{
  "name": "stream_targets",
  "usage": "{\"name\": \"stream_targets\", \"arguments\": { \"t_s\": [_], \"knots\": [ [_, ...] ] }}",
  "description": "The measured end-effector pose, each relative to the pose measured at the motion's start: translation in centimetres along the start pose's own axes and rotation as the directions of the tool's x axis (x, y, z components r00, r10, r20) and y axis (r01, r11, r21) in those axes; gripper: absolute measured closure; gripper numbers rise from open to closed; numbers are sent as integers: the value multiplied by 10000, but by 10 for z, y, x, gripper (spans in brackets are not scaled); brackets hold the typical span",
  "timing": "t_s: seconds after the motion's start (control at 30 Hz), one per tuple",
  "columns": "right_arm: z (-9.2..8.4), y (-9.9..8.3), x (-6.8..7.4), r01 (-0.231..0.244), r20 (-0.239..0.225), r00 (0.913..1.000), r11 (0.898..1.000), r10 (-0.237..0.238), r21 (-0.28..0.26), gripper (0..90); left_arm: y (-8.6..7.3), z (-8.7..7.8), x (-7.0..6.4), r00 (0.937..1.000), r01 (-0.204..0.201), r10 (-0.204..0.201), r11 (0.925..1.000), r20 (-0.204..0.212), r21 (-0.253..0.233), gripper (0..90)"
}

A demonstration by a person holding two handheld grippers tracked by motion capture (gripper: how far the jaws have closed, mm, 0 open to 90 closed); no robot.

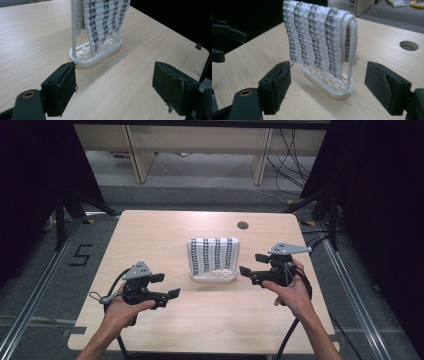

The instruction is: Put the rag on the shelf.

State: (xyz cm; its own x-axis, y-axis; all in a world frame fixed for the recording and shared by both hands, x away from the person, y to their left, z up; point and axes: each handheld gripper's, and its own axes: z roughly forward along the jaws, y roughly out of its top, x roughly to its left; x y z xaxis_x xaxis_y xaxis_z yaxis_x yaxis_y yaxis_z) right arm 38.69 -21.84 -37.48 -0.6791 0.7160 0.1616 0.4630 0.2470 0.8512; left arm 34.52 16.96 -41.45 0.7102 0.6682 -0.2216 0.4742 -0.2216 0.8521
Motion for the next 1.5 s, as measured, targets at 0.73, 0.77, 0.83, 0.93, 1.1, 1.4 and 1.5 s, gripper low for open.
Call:
{"name": "stream_targets", "arguments": {
  "t_s": [0.73, 0.77, 0.83, 0.93, 1.1, 1.4, 1.5],
  "knots": [
    [2, -38, 19, 437, -330, 9985, 9990, -433, 132, 211, -39, -7, -10, 9993, -341, 342, 9994, -130, 94, 186],
    [3, -38, 19, 589, -365, 9976, 9982, -584, 132, 210, -42, -8, -11, 9991, -403, 406, 9989, -157, 220, 186],
    [4, -41, 22, 542, -416, 9977, 9985, -537, 105, 209, -47, -7, -12, 9991, -387, 391, 9990, -138, 237, 186],
    [4, -45, 28, 271, -513, 9983, 9995, -261, 178, 209, -52, -5, -14, 9989, -416, 421, 9988, -194, 247, 186],
    [4, -56, 31, 429, -277, 9987, 9991, -428, 27, 208, -61, -4, -13, 9982, -597, 599, 9972, -38, 459, 186],
    [7, -90, 30, 48, -402, 9992, 9982, -24, 592, 210, -77, -7, -14, 9967, -742, 761, 9954, -299, 606, 184],
    [6, -98, 27, 165, -350, 9993, 9979, -143, 626, 210, -80, -8, -14, 9956, -871, 894, 9934, -281, 741, 184]
  ]
}}
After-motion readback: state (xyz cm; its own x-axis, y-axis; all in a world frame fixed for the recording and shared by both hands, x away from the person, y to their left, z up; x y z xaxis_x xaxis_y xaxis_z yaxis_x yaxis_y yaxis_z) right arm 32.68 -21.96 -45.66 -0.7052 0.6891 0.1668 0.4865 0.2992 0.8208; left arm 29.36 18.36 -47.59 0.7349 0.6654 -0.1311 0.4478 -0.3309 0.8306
